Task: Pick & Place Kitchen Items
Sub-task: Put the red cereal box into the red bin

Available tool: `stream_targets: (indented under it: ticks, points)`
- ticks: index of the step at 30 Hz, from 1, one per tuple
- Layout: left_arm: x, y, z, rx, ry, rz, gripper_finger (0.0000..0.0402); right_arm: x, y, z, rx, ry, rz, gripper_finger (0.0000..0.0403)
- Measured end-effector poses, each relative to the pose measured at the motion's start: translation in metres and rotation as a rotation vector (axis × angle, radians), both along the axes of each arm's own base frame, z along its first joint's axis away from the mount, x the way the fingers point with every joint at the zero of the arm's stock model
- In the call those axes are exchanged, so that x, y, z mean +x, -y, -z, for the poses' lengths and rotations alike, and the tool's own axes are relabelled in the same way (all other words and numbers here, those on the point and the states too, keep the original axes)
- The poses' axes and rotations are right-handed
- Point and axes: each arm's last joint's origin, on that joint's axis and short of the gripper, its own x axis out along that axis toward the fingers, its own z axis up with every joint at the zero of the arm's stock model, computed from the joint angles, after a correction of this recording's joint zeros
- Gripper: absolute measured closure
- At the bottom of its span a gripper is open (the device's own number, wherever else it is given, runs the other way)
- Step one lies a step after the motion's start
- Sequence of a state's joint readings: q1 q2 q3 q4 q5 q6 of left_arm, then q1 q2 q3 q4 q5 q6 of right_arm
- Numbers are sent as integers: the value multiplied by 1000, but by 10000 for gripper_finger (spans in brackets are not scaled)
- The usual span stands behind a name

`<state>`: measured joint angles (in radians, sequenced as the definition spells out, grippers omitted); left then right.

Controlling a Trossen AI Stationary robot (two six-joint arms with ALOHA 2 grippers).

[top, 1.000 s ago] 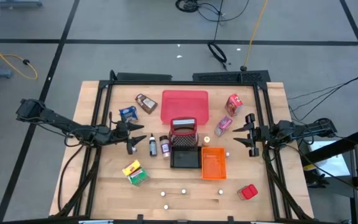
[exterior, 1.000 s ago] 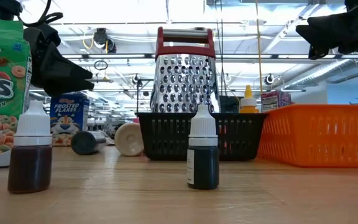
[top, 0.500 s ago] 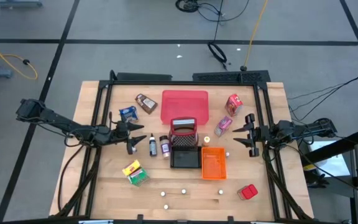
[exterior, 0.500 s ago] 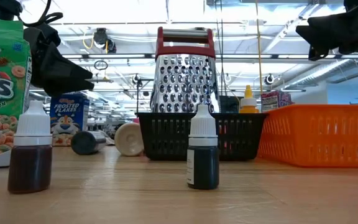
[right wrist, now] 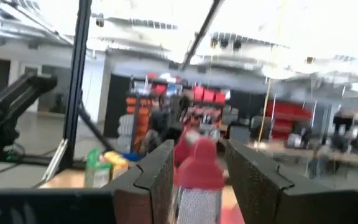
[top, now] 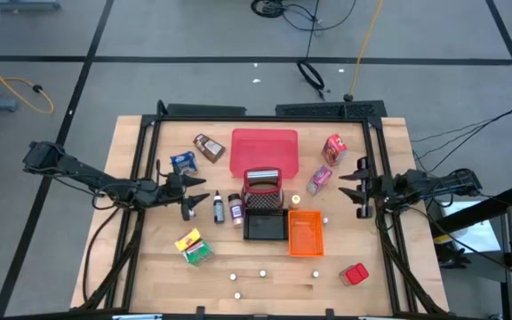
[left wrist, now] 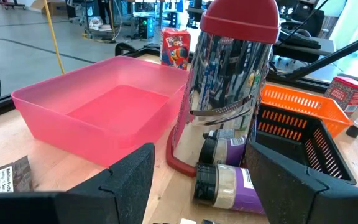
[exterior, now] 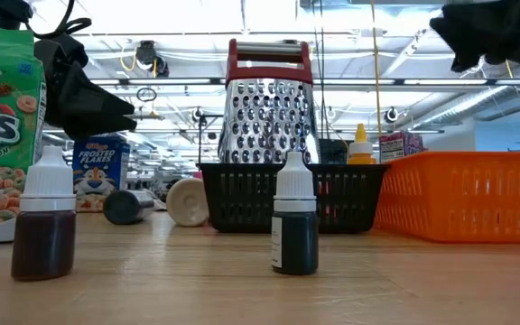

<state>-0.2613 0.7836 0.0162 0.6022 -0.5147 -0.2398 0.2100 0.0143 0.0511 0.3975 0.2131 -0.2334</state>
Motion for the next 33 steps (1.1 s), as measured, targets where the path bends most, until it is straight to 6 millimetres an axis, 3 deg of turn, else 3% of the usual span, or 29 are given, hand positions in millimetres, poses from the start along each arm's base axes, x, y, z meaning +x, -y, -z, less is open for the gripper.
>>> stream_targets:
  ticks: [3,5,10,17,25,33]
  points:
    - [0,0,0,0,0,0,147,0,4,-3,-13,12,128,261]
    - [0,0,0,1,0,0,146,4,8,0,-17,-132,274,261]
    - [0,0,0,88,-22,2,147,3,18,-54,8,-270,495,261]
    - [0,0,0,135,-32,7,147,18,36,-100,148,-518,818,261]
    - [0,0,-3,154,-11,6,146,51,72,-121,216,-728,1051,261]
    - [1,0,-10,127,62,-2,146,62,115,-128,439,-940,1027,261]
